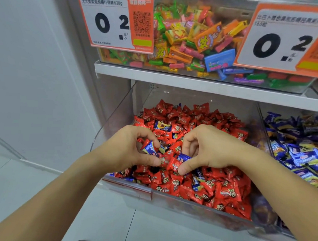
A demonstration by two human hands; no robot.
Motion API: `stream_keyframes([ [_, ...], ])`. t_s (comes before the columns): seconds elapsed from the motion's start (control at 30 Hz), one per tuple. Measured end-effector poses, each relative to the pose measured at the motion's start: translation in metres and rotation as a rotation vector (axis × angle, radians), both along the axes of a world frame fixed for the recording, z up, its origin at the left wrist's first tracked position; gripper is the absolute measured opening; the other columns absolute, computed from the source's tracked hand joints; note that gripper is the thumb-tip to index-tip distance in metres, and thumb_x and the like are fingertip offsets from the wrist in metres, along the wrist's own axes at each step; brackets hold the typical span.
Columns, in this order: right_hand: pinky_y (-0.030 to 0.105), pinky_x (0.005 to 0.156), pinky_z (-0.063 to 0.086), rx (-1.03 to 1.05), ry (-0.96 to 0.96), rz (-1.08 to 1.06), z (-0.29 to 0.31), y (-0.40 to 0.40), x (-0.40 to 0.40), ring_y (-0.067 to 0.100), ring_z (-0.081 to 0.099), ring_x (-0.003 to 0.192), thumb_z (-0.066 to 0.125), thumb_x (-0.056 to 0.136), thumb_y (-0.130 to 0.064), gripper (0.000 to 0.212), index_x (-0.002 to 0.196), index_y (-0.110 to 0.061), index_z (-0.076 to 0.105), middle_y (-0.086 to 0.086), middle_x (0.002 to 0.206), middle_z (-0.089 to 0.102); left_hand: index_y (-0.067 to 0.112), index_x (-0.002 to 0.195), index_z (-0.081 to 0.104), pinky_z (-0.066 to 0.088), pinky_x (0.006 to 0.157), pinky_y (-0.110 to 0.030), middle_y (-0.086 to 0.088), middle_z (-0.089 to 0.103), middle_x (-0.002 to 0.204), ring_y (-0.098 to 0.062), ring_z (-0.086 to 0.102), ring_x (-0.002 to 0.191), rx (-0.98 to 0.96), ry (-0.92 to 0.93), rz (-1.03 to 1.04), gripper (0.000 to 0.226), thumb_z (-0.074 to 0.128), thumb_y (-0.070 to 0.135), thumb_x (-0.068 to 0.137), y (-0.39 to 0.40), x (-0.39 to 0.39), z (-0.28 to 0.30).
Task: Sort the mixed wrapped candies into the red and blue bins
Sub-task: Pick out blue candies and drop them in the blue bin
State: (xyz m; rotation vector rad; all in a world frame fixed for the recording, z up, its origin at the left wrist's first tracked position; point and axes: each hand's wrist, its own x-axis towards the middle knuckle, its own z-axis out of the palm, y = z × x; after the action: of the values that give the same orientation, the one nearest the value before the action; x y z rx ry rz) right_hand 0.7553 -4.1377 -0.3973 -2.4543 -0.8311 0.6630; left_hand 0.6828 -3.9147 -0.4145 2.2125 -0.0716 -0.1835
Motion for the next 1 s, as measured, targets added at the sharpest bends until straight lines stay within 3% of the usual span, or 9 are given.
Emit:
stream_keyframes([
  [0.1, 0.033, 0.068, 0.057, 0.025, 0.054, 0.046, 0.007, 0.000, -0.001, 0.007, 0.070, 0.067, 0.095, 0.056, -0.043, 0.040, 0.078, -0.022, 0.070, -0.009, 0.070, 0.074, 0.024, 0.084, 0.073, 0.034, 0.043, -0.016, 0.009, 0.055, 0.050, -0.008, 0.035, 0.041, 0.025, -0.007, -0.016, 0.030, 0.090, 0.035, 0.061, 0.002, 0.002, 0.000],
  [0.2, 0.025, 0.062, 0.050, 0.043, 0.057, 0.049, 0.010, -0.001, 0.000, 0.005, 0.069, 0.063, 0.093, 0.060, -0.040, 0.038, 0.083, -0.019, 0.070, -0.007, 0.069, 0.074, 0.031, 0.081, 0.074, 0.052, 0.063, -0.036, -0.002, 0.070, 0.092, -0.020, 0.059, 0.066, 0.087, -0.046, 0.004, 0.038, 0.088, 0.051, 0.051, 0.007, 0.005, -0.003],
  [0.3, 0.027, 0.063, 0.052, 0.040, -0.015, 0.061, 0.010, -0.004, 0.007, 0.001, 0.063, 0.059, 0.089, 0.069, -0.040, 0.031, 0.084, -0.023, 0.069, -0.009, 0.070, 0.073, 0.035, 0.079, 0.075, 0.044, 0.084, -0.019, 0.017, 0.061, 0.110, 0.003, 0.059, 0.096, 0.162, -0.092, -0.015, 0.033, 0.083, 0.055, 0.053, 0.009, 0.004, 0.000],
  [0.37, 0.033, 0.072, 0.056, 0.043, -0.068, 0.059, 0.009, -0.007, 0.013, 0.003, 0.066, 0.069, 0.088, 0.073, -0.034, 0.026, 0.084, -0.025, 0.067, -0.008, 0.076, 0.071, 0.037, 0.080, 0.074, 0.040, 0.095, -0.023, 0.021, 0.056, 0.122, 0.005, 0.053, 0.112, 0.219, -0.129, 0.017, 0.024, 0.082, 0.052, 0.063, 0.010, 0.004, 0.002],
  [0.5, 0.043, 0.080, 0.058, 0.092, -0.082, -0.003, 0.012, -0.011, 0.023, 0.016, 0.070, 0.079, 0.078, 0.085, -0.022, 0.019, 0.093, -0.026, 0.062, -0.003, 0.085, 0.070, 0.030, 0.090, 0.066, 0.056, 0.077, -0.044, 0.009, 0.071, 0.091, -0.022, 0.067, 0.082, 0.110, -0.183, 0.074, 0.013, 0.064, 0.018, 0.094, -0.001, 0.005, 0.002],
  [0.6, 0.031, 0.061, 0.054, 0.054, -0.025, -0.061, 0.013, -0.009, 0.027, 0.014, 0.064, 0.063, 0.058, 0.097, -0.013, 0.017, 0.106, -0.027, 0.058, 0.000, 0.081, 0.067, 0.028, 0.092, 0.063, 0.050, 0.062, -0.041, -0.006, 0.066, 0.082, -0.024, 0.056, 0.064, 0.084, -0.116, 0.036, 0.025, 0.047, 0.009, 0.098, -0.021, 0.009, -0.005],
  [0.7, 0.023, 0.052, 0.037, -0.114, -0.127, -0.073, 0.011, -0.007, 0.027, 0.008, 0.049, 0.057, 0.056, 0.097, -0.024, 0.015, 0.112, -0.024, 0.055, -0.006, 0.078, 0.056, 0.027, 0.094, 0.062, 0.051, 0.061, -0.035, -0.006, 0.069, 0.079, -0.020, 0.061, 0.065, 0.235, -0.076, -0.044, 0.013, 0.058, 0.016, 0.089, -0.038, 0.015, -0.013],
  [0.87, 0.030, 0.090, 0.045, -0.368, -0.183, 0.025, 0.005, -0.002, 0.021, 0.017, 0.052, 0.114, 0.085, 0.065, -0.058, 0.079, 0.131, -0.032, 0.051, -0.003, 0.123, 0.053, 0.018, 0.104, 0.063, 0.046, 0.067, -0.025, 0.010, 0.053, 0.079, -0.014, 0.055, 0.077, 0.559, -0.070, -0.138, 0.032, 0.077, 0.031, 0.079, -0.044, 0.022, -0.021],
  [1.0, 0.031, 0.095, 0.040, -0.402, -0.252, 0.064, 0.001, 0.002, 0.018, 0.020, 0.044, 0.128, 0.080, 0.068, -0.062, 0.088, 0.143, -0.027, 0.049, 0.000, 0.139, 0.050, 0.018, 0.104, 0.070, 0.054, 0.077, -0.031, 0.004, 0.065, 0.093, -0.018, 0.062, 0.085, 0.617, -0.062, -0.112, 0.031, 0.078, 0.033, 0.079, -0.043, 0.028, -0.027],
])
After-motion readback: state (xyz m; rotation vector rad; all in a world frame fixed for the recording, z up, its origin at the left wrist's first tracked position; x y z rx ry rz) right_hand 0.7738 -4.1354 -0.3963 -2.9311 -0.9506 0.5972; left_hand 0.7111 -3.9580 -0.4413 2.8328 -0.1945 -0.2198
